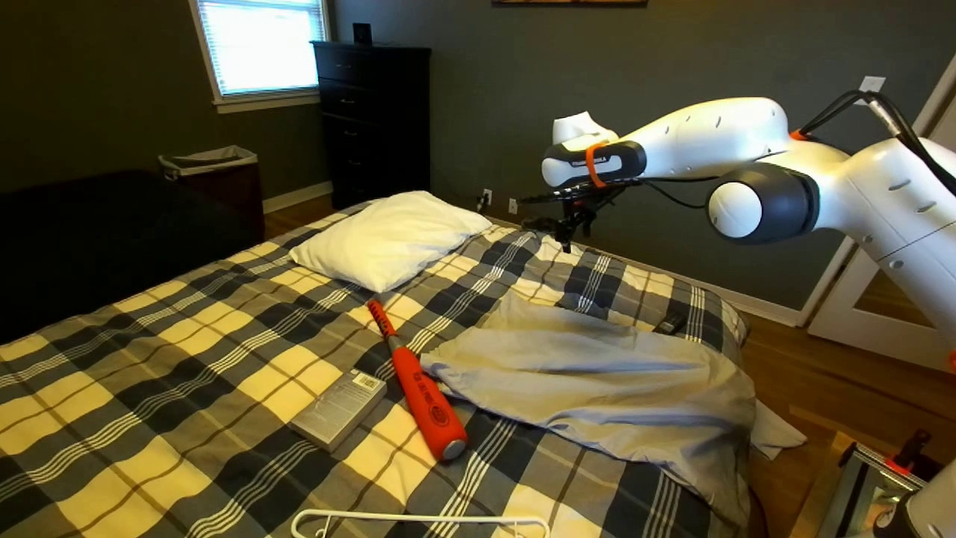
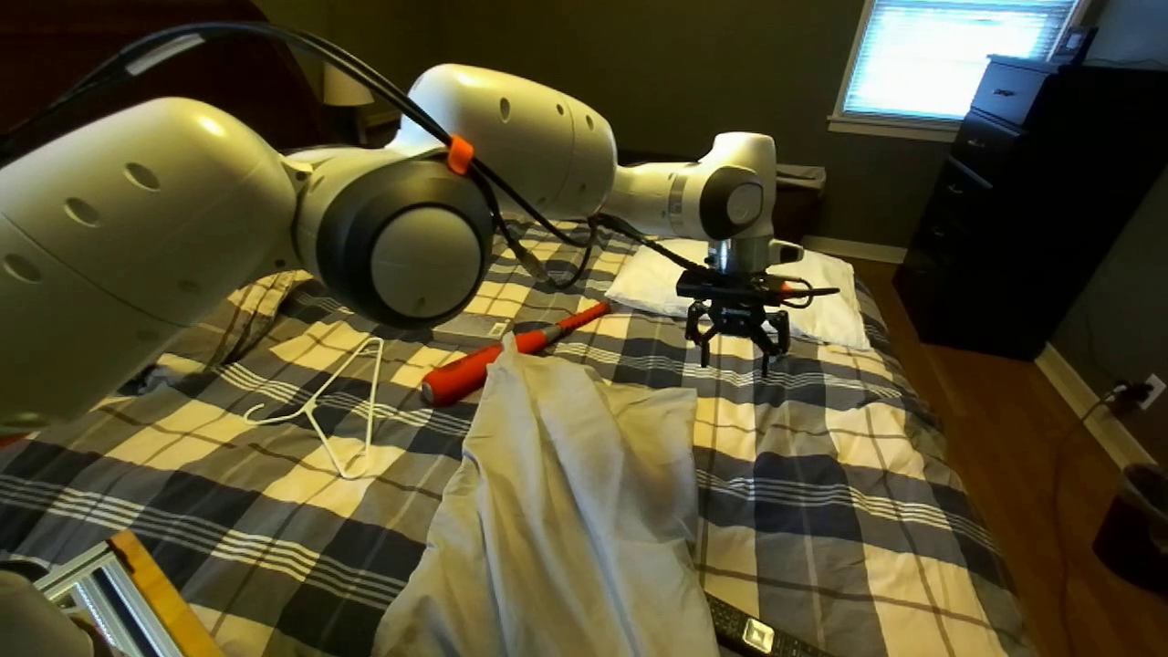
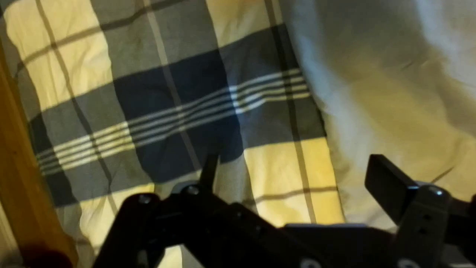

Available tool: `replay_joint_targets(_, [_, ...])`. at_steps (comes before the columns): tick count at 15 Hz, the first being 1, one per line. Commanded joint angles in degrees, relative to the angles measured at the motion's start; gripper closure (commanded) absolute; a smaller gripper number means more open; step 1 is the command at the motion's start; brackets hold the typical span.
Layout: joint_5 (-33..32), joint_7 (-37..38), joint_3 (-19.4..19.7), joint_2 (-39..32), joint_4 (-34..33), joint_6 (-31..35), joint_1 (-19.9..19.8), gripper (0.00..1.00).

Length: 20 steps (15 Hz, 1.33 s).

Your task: Pull the pillow case cover to the right upper edge

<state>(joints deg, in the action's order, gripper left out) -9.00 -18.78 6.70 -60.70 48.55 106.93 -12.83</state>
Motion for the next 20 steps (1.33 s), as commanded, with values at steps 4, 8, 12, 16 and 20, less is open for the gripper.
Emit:
replay_joint_targets(4, [2.71,-14.16,-4.79,-5.73,0.23,23.78,-4.42,0.0])
replay_joint_targets(8, [7.67,-20.96,-12.94,-12.64,-2.47,31.34,-6.58,0.0])
replay_joint_targets(12, [12.12,-32.31,-20.54,-16.17,-3.62,29.6,-7.38,0.0])
replay_joint_targets(16, [10.79,-29.74,-19.22,-14.75,-0.91,31.65,-6.29,0.0])
replay_joint_targets(20, [15.21,-34.82,-22.96,-20.89,-6.44,38.85,-7.21,0.0])
